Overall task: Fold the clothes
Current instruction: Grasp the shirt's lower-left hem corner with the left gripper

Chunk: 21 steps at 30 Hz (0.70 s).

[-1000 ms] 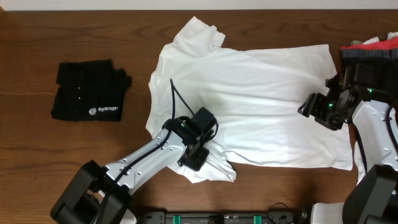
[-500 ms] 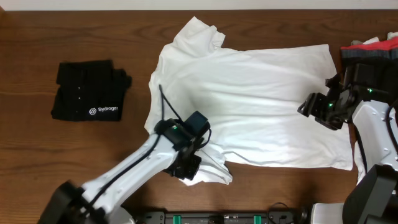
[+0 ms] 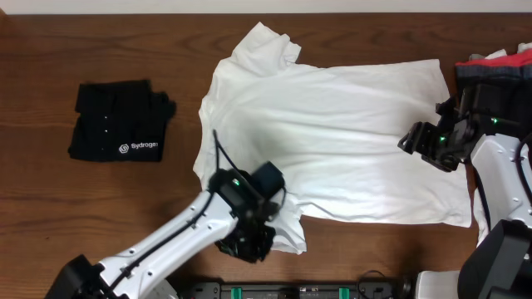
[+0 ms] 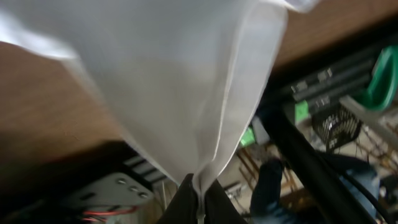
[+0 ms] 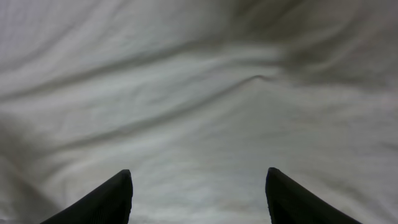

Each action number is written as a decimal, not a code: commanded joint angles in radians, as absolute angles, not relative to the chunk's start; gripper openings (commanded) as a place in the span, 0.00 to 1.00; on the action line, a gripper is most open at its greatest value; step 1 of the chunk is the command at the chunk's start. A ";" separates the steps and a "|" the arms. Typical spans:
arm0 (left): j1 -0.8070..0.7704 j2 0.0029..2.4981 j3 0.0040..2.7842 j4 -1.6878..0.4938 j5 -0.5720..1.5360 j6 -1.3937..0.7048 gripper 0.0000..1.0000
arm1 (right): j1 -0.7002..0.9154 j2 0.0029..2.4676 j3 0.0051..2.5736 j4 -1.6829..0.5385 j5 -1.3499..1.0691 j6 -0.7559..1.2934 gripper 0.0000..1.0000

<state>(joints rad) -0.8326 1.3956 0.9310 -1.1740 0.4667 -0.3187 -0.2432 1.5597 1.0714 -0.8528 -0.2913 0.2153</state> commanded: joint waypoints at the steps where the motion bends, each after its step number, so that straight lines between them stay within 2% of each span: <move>1: -0.910 1.398 0.935 -1.177 0.500 -0.376 0.06 | -0.235 1.556 1.077 -0.850 -0.288 0.201 0.67; 3: -0.937 1.398 0.935 -1.177 0.451 -0.419 0.09 | -0.235 1.556 1.077 -0.848 -0.288 0.201 0.67; 4: -0.944 1.398 0.935 -1.177 0.431 -0.439 0.22 | -0.235 1.556 1.077 -0.848 -0.288 0.201 0.67; 5: -0.946 1.398 0.935 -1.177 0.417 -0.448 0.29 | -0.235 1.556 1.077 -0.848 -0.288 0.201 0.67; 9: -0.946 1.397 0.935 -1.187 0.373 -0.451 0.37 | -0.235 1.556 1.077 -0.848 -0.288 0.201 0.68; 14: -0.937 1.397 0.935 -1.221 0.201 -0.482 0.44 | -0.235 1.556 1.077 -0.849 -0.288 0.201 0.68; 18: -0.920 1.397 0.932 -1.221 0.040 -0.532 0.58 | -0.235 1.556 1.077 -0.849 -0.288 0.201 0.68; 21: -0.900 1.397 0.900 -1.149 0.007 -0.564 0.62 | -0.235 1.556 1.077 -0.852 -0.288 0.201 0.68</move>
<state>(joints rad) -0.9192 1.3960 0.9272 -1.1851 0.1246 -0.5125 -0.2432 1.5597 1.0714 -0.8494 -0.2913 0.2153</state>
